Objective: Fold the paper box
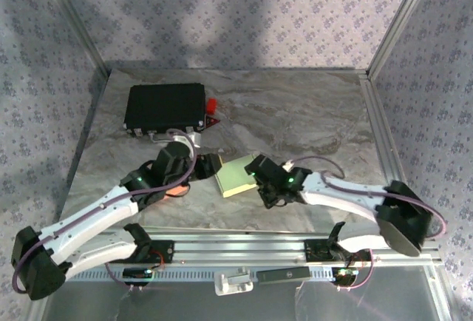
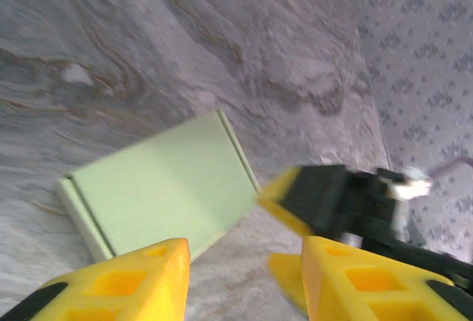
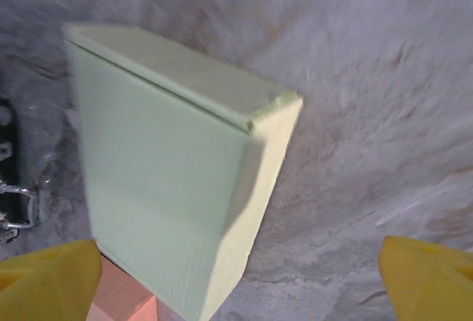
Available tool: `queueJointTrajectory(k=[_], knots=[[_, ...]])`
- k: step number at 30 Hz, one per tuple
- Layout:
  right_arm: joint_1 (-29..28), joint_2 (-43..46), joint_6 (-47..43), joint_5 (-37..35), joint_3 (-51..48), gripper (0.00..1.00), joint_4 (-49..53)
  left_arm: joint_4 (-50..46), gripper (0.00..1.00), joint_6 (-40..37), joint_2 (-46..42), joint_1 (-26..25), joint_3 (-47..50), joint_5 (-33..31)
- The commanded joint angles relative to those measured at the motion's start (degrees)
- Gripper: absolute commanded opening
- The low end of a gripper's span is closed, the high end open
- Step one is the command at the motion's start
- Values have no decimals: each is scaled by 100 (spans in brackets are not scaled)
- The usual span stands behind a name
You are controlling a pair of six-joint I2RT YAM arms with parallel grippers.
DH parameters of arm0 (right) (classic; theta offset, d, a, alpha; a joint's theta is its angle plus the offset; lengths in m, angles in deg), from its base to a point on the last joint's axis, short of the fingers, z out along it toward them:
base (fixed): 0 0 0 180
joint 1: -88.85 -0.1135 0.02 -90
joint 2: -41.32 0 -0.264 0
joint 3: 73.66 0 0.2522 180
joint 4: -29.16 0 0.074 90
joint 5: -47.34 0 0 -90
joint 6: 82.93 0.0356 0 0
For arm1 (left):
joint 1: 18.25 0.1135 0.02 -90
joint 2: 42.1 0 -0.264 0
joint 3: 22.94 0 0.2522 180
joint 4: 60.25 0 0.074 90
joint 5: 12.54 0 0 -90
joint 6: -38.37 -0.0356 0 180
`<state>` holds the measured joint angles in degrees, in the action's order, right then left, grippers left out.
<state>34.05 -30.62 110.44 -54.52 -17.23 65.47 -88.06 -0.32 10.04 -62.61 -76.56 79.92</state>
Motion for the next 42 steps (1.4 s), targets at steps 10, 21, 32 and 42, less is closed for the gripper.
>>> queueJointTrajectory(k=[10,21,32,42], knots=[[1240,3248,-5718,-4232,701,99,2632,-1475,100,-2056,-1211,1869,-455,-2754],[4195,3760,-9836,-1425,-2649,99,-2867,1930,100,-5146,-430,3052,1588,-2691],[5239,1709,-10096,-161,-3390,99,-5695,4627,100,-5533,1905,3809,1972,-1733],[5384,75,-10538,657,-3012,99,-7141,5059,100,-5610,2521,4066,1686,-1239]])
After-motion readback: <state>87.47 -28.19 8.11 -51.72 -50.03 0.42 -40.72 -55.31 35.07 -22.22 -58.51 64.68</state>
